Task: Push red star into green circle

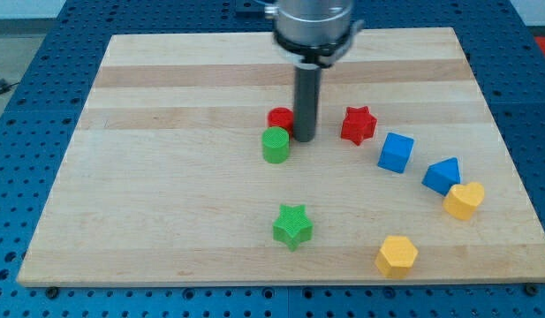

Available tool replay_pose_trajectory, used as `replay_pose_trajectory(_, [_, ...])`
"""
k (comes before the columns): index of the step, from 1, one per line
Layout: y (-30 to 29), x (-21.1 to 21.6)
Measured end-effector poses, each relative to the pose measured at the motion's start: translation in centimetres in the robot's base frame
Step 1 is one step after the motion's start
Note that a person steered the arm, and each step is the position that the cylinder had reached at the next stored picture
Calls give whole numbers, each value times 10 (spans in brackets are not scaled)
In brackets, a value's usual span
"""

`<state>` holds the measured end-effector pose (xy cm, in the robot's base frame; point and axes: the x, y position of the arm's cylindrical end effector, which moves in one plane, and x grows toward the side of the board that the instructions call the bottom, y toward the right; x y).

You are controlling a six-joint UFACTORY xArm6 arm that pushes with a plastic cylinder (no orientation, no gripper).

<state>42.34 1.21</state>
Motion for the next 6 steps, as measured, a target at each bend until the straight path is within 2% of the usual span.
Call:
replay_pose_trajectory(1, [1,0])
replay_pose_trajectory(3, [31,-80])
replay_pose_trajectory(4, [105,-85])
replay_pose_trajectory(5, [162,-53])
replay_pose_trajectory(6, [145,-25])
